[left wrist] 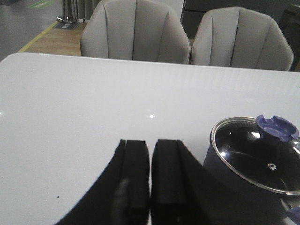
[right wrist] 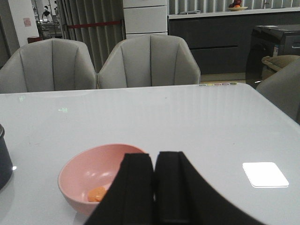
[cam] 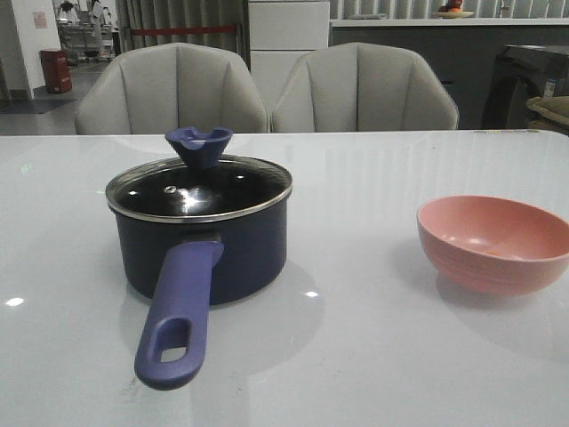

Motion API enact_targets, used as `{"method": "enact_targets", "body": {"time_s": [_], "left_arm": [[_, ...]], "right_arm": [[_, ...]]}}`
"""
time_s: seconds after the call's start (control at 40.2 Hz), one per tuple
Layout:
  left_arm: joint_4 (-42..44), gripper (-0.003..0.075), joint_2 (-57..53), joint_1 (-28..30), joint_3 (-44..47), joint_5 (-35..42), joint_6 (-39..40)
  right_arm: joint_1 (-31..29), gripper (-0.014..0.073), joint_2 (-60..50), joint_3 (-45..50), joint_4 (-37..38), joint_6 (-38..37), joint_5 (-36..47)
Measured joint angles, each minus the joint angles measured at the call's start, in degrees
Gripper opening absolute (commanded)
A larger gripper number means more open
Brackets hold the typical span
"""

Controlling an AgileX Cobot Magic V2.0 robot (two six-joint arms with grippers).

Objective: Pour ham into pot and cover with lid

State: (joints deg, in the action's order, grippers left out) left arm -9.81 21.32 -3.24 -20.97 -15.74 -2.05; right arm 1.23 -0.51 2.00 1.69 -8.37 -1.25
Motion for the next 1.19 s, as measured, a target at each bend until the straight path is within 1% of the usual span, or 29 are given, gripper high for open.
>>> {"method": "enact_targets", "body": {"time_s": [0.124, 0.199, 0.274, 0.423, 0.473, 0.522, 0.821, 0.995, 1.119, 1.194], "left_arm": [[-0.1, 0.0131, 1.1, -1.5, 0.0, -0.3, 0.0], [-0.1, 0.0163, 2.0, -1.7, 0.0, -0.5, 0.0], [-0.1, 0.0233, 2.7, -1.7, 0.0, -0.7, 0.0], [-0.1, 0.0443, 3.6, -1.7, 0.0, -1.0, 0.0], [-0.1, 0.0497, 3.5, -1.7, 0.0, -1.3, 0.0], [-0.1, 0.0527, 3.5, -1.7, 0.0, -1.2, 0.0], [-0.1, 0.0520, 3.5, -1.7, 0.0, -1.2, 0.0], [-1.2, 0.0521, 3.5, -1.7, 0.5, 2.3, 0.0], [-2.4, 0.0522, 5.2, -1.7, -0.8, 2.7, 0.0], [-2.5, 0.0524, 7.4, -1.7, -2.6, 1.7, 0.0]], "right_arm": [[0.0, 0.0142, 0.0, 0.0, 0.0, 0.0, 0.0], [0.0, 0.0142, 0.0, 0.0, 0.0, 0.0, 0.0], [0.0, 0.0142, 0.0, 0.0, 0.0, 0.0, 0.0], [0.0, 0.0142, 0.0, 0.0, 0.0, 0.0, 0.0], [0.0, 0.0142, 0.0, 0.0, 0.0, 0.0, 0.0], [0.0, 0.0142, 0.0, 0.0, 0.0, 0.0, 0.0], [0.0, 0.0142, 0.0, 0.0, 0.0, 0.0, 0.0], [0.0, 0.0142, 0.0, 0.0, 0.0, 0.0, 0.0], [0.0, 0.0142, 0.0, 0.0, 0.0, 0.0, 0.0], [0.0, 0.0142, 0.0, 0.0, 0.0, 0.0, 0.0]]}}
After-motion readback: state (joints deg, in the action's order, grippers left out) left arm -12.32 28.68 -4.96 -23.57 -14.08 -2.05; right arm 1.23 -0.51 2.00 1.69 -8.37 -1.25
